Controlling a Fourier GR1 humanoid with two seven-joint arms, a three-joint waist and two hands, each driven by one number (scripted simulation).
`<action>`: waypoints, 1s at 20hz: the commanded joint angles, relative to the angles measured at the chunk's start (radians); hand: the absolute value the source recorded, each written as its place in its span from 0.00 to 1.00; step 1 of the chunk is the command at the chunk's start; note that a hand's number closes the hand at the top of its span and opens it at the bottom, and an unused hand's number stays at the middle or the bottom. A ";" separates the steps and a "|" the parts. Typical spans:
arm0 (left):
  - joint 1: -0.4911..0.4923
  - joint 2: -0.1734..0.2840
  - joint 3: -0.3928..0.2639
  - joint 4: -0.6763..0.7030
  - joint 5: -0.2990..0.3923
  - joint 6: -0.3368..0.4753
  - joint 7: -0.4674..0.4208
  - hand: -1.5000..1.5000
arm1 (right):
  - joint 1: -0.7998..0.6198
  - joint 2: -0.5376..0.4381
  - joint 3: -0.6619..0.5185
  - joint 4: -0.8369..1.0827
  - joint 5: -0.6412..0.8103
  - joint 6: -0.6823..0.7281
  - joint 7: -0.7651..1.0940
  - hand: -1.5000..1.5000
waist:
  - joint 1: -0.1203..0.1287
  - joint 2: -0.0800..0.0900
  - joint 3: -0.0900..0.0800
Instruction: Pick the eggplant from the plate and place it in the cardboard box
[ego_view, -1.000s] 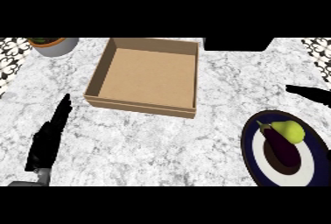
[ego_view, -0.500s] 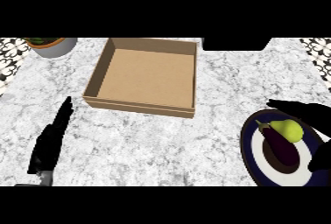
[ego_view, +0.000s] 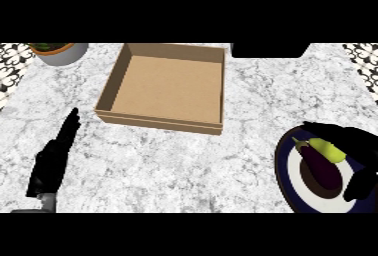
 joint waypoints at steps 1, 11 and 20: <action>-0.026 -0.045 0.016 0.080 -0.036 -0.006 -0.056 0.50 | 0.035 0.023 -0.053 0.012 0.066 0.013 -0.059 0.00 | -0.002 0.000 0.000; -0.067 -0.072 0.069 0.110 -0.067 -0.063 -0.061 0.50 | 0.006 0.144 -0.120 0.117 0.215 0.014 -0.123 0.00 | 0.000 0.001 0.000; -0.028 -0.063 0.102 0.005 -0.087 -0.108 0.012 0.50 | 0.120 0.212 -0.155 0.046 0.295 -0.036 -0.146 0.00 | -0.003 0.000 0.000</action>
